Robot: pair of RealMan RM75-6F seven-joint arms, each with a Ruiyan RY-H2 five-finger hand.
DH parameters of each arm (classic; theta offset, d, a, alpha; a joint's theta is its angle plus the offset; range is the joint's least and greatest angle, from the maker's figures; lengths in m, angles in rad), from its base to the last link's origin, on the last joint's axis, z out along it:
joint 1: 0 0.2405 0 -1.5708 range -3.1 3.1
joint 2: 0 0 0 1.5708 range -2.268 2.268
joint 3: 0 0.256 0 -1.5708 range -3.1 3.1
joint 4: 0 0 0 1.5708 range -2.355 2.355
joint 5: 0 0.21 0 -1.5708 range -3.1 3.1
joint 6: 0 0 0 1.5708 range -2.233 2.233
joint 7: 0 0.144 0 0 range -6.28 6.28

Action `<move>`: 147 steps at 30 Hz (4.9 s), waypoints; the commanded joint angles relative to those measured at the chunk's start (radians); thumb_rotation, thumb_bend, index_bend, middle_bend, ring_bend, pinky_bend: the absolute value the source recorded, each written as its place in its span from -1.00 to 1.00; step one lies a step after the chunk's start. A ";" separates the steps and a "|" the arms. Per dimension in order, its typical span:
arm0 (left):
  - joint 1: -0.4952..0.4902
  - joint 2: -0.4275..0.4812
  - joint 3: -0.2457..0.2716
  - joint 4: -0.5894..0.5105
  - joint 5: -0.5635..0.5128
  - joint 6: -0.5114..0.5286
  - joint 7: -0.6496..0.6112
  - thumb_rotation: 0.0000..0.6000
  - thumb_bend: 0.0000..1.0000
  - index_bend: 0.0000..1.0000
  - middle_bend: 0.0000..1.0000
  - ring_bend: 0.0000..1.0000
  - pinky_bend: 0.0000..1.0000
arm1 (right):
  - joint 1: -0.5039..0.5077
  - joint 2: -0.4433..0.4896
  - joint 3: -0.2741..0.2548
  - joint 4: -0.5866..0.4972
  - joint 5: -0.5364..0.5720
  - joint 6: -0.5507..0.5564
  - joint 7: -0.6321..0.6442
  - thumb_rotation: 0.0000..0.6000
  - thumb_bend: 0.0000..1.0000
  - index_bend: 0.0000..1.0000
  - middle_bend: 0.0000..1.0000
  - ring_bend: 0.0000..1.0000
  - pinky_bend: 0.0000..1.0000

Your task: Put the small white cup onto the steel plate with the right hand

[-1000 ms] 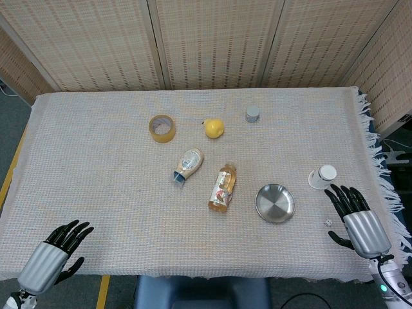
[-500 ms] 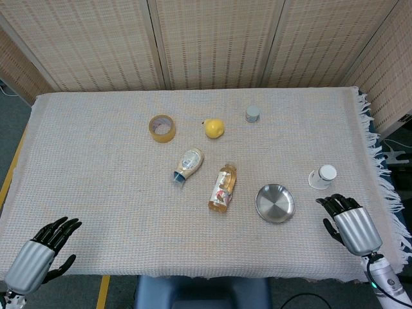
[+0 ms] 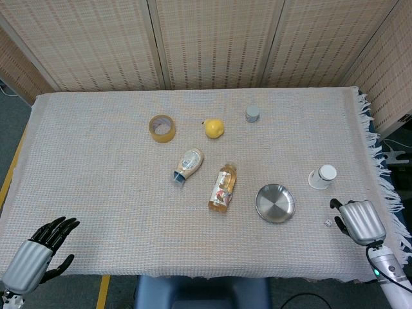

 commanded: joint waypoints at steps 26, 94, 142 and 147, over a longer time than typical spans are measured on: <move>0.006 0.008 -0.001 -0.011 -0.002 -0.008 0.012 1.00 -0.35 -0.77 -0.75 -0.77 -0.51 | 0.073 -0.138 -0.035 0.209 0.160 -0.262 0.030 1.00 -0.61 -0.10 0.62 0.41 0.87; 0.010 0.012 -0.007 -0.014 -0.004 -0.010 0.001 1.00 -0.35 -0.76 -0.75 -0.77 -0.51 | 0.195 -0.229 0.030 0.163 0.005 -0.163 0.102 1.00 -0.61 0.13 0.65 0.45 0.89; 0.011 0.014 -0.006 -0.023 -0.013 -0.025 0.013 1.00 -0.35 -0.76 -0.73 -0.77 -0.51 | 0.226 -0.353 0.061 0.731 0.052 -0.176 0.501 1.00 -0.69 -0.70 -0.62 -0.99 -0.57; 0.011 0.015 -0.006 -0.022 -0.012 -0.023 0.010 1.00 -0.35 -0.76 -0.73 -0.77 -0.51 | 0.242 -0.404 0.058 0.817 0.042 -0.183 0.560 1.00 -0.69 -0.63 -0.62 -0.99 -0.56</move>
